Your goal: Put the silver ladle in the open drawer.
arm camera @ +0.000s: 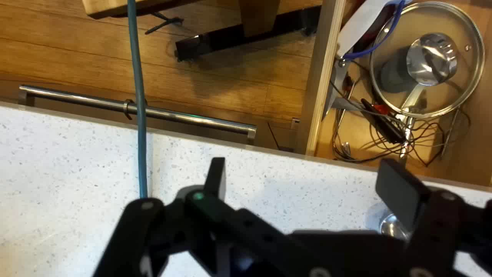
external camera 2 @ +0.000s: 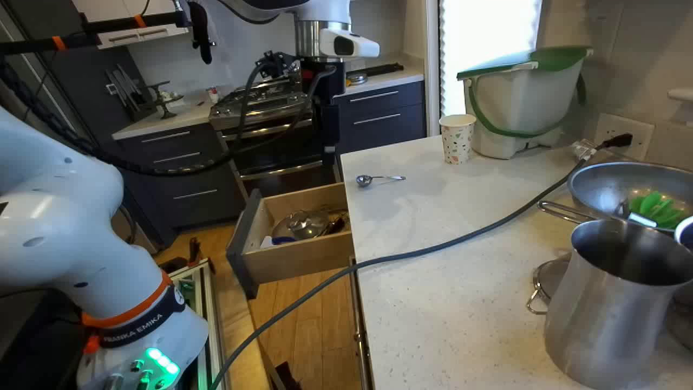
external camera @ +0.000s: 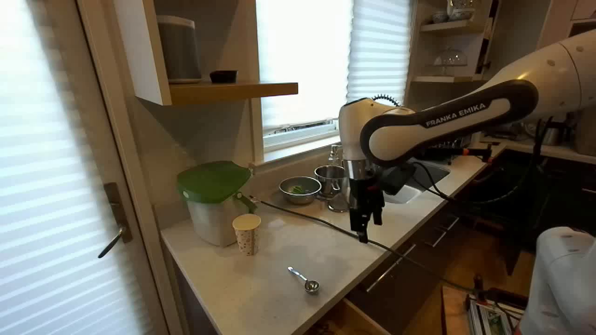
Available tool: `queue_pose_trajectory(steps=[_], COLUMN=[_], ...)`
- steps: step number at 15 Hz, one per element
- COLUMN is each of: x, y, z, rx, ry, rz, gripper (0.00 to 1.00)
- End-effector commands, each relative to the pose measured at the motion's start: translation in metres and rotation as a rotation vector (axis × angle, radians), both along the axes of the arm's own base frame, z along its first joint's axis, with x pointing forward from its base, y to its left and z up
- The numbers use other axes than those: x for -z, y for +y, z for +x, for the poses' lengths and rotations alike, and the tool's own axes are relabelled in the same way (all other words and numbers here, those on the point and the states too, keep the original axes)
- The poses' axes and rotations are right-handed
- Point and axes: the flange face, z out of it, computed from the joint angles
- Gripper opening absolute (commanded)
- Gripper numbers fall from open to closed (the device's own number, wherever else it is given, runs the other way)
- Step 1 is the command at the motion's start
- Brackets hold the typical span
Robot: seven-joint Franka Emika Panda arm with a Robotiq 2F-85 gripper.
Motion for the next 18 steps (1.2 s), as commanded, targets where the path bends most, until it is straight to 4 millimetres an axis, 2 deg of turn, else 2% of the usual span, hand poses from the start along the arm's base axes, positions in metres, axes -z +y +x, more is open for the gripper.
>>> queue_pose_trajectory(steps=[1, 6, 7, 8, 11, 15, 18], x=[0.000, 0.000, 0.007, 0.017, 0.026, 0.059, 0.089], y=[0.000, 0.000, 0.004, 0.009, 0.018, 0.042, 0.059], z=[0.000, 0.000, 0.004, 0.012, 0.035, 0.064, 0.083], rx=[0.000, 0.000, 0.010, 0.036, 0.123, 0.201, 0.198], ry=[0.001, 0.001, -0.013, -0.090, -0.286, -0.421, -0.434], rz=[0.000, 0.000, 0.009, -0.007, 0.006, 0.025, 0.041], gripper=[1.00, 1.00, 1.00, 1.00, 1.00, 1.00, 1.00])
